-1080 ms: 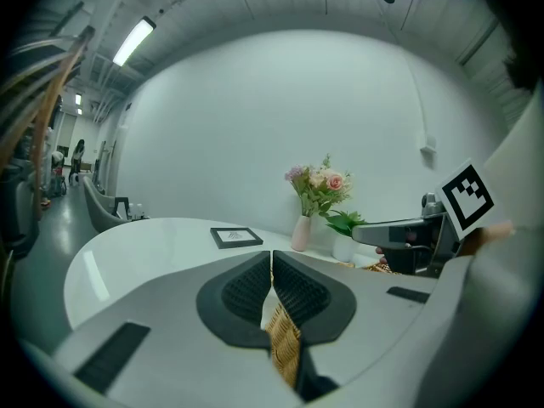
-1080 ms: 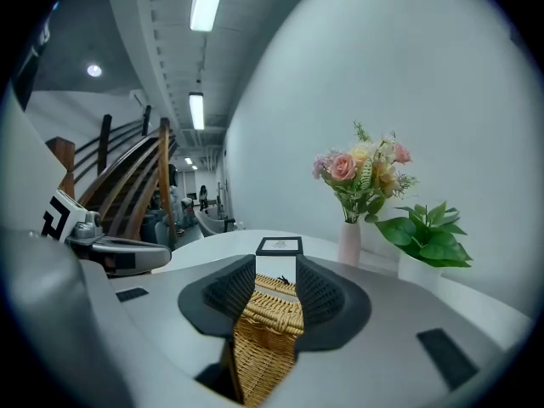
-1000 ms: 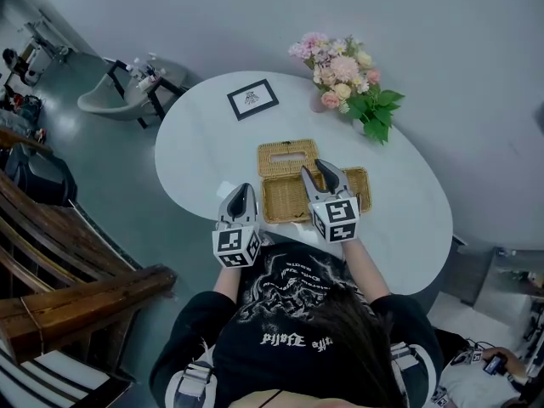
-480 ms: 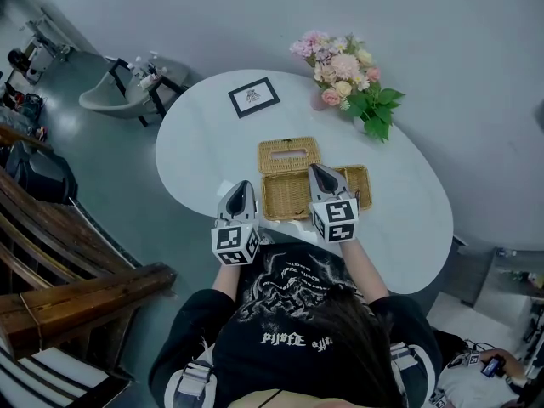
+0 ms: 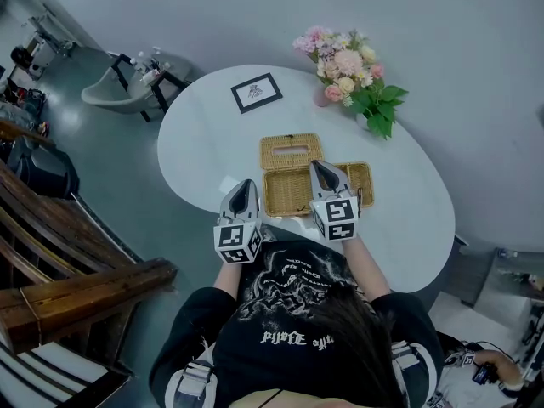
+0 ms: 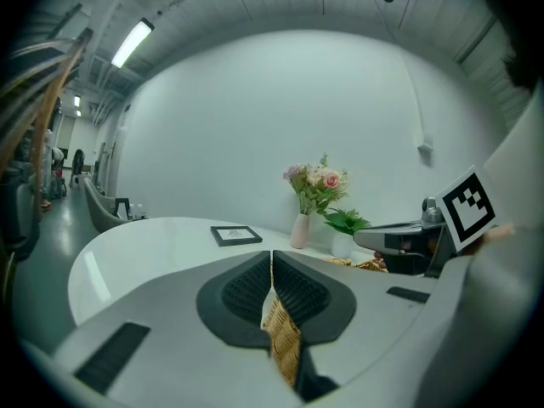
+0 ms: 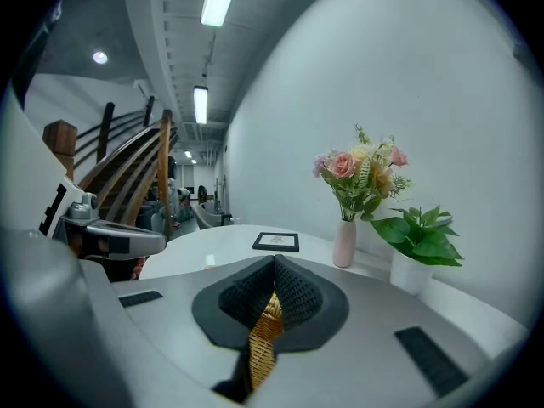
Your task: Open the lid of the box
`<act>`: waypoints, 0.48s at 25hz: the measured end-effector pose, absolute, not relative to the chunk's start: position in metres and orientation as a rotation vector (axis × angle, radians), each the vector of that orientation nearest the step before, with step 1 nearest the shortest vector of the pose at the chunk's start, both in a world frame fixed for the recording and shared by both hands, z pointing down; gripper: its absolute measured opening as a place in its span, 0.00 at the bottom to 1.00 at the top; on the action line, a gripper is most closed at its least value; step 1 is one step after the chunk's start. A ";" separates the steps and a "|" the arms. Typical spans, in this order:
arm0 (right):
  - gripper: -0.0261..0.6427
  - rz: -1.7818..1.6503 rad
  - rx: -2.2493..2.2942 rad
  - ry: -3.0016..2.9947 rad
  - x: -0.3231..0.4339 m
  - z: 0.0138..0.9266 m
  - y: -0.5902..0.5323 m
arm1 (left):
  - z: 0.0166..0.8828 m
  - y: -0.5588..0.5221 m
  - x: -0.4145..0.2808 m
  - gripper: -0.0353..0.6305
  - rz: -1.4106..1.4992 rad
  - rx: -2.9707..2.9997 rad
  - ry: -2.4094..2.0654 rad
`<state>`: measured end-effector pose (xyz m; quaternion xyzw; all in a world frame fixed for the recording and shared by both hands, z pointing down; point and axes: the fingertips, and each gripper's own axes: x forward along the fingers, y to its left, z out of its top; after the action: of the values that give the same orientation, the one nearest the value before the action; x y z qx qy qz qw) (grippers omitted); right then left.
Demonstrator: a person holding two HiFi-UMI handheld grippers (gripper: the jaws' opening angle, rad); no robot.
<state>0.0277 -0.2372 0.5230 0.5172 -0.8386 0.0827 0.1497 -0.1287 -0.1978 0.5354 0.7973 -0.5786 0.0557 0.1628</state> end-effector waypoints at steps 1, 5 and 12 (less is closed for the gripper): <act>0.08 0.234 1.483 -2.410 0.028 0.524 -0.237 | 0.537 -0.197 -0.129 0.09 0.162 2.271 -1.651; 0.08 0.228 1.478 -2.414 0.027 0.523 -0.238 | 0.540 -0.195 -0.129 0.09 0.174 2.265 -1.648; 0.08 0.222 1.478 -2.402 0.029 0.524 -0.235 | 0.543 -0.194 -0.128 0.09 0.188 2.262 -1.641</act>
<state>0.0290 -0.2353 0.5240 0.5161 -0.8387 0.0774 0.1557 -0.1280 -0.1937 0.5432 0.7959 -0.5775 0.0661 0.1693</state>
